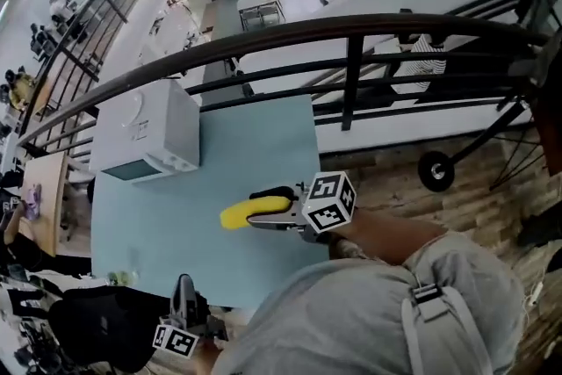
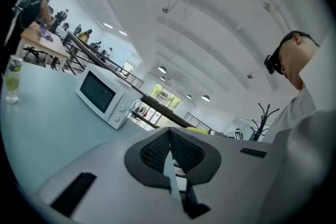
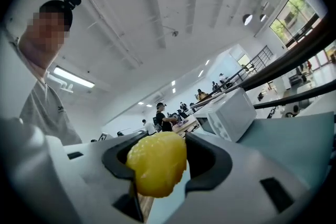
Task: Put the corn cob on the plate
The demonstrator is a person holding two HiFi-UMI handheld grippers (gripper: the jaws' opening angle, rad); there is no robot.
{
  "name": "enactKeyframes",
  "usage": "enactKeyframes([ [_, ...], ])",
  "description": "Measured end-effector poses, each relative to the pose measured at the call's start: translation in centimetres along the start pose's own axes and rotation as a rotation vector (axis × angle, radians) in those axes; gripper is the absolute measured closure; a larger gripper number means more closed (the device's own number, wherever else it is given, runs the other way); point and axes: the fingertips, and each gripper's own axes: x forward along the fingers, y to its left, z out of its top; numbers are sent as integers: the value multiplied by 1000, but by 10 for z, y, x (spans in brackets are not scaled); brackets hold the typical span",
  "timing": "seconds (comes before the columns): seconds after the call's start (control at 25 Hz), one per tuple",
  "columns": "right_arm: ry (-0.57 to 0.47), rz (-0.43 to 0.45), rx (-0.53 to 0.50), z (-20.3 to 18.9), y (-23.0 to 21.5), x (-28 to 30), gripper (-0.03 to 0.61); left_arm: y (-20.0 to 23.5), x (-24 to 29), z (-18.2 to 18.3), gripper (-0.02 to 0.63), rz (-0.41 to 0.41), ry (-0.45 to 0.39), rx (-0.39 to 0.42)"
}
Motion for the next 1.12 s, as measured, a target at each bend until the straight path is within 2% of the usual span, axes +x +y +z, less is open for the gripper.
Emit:
enactKeyframes([
  [0.12, 28, -77, 18, -12, 0, 22, 350, 34, 31, 12, 606, -111, 45, 35],
  [0.24, 88, -116, 1, -8, -7, 39, 350, 57, 54, 27, 606, -136, 32, 46],
  [0.4, 86, -125, -2, 12, -25, 47, 350, 64, 76, 34, 606, -140, 18, 36],
  [0.56, 91, -83, -31, 35, -52, 67, 350, 73, 91, 43, 606, -106, 8, 44],
  [0.76, 68, -45, -57, 69, -85, 95, 350, 86, 113, 69, 606, -62, -3, 73],
  [1.12, 10, -9, -142, 125, -145, 150, 350, 129, 167, 124, 606, -63, -53, 120],
])
